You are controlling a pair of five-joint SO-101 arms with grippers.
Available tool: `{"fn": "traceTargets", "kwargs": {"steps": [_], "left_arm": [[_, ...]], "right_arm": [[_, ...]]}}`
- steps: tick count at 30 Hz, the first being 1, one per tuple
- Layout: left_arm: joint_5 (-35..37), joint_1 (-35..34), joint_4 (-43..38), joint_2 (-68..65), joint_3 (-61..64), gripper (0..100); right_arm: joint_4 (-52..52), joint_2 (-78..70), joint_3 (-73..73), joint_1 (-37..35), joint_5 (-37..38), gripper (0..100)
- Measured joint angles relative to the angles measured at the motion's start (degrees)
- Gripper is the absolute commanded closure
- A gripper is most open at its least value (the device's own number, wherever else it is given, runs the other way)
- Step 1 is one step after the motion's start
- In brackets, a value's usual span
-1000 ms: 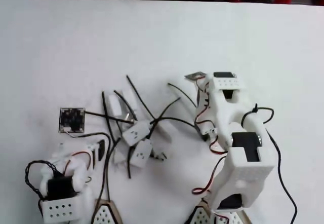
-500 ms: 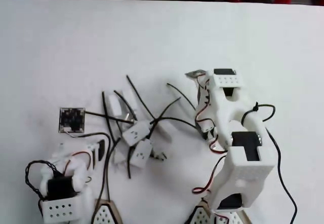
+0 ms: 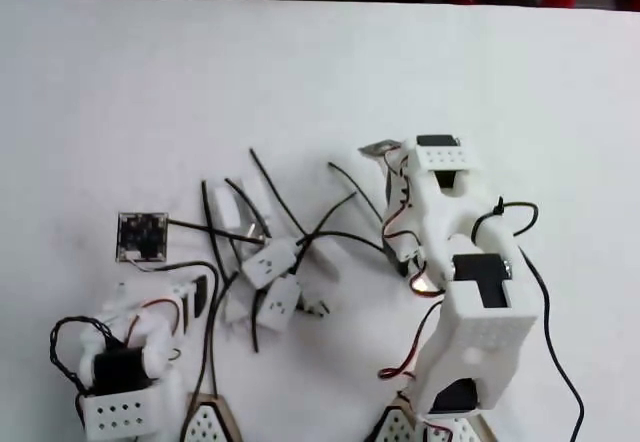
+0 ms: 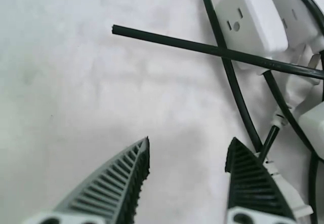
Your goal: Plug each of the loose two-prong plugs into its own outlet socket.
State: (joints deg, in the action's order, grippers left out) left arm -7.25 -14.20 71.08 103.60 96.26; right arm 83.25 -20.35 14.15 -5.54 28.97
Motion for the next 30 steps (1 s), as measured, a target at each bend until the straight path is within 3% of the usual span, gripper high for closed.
{"fn": "traceTargets", "kwargs": {"steps": [8, 15, 18, 24, 30], "left_arm": [[0.0, 0.0, 0.0, 0.0, 0.0, 75], [0.0, -7.47, 0.0, 0.09, -5.8, 75], [0.0, -7.47, -0.53, 0.09, -7.91, 75], [0.09, -2.02, -9.67, 0.09, -11.6, 76], [8.53, 3.25, -23.74, 0.09, -12.48, 76]], "right_arm": [[3.69, 7.38, 0.88, -0.26, 1.85, 98.0], [9.05, 28.13, 2.99, -0.35, 2.37, 98.1], [9.85, 38.68, 5.27, -1.58, 2.37, 98.1], [8.7, 57.41, 11.08, -9.76, -0.53, 98.1], [0.35, 71.82, 18.81, -18.2, -6.33, 98.1]]}}
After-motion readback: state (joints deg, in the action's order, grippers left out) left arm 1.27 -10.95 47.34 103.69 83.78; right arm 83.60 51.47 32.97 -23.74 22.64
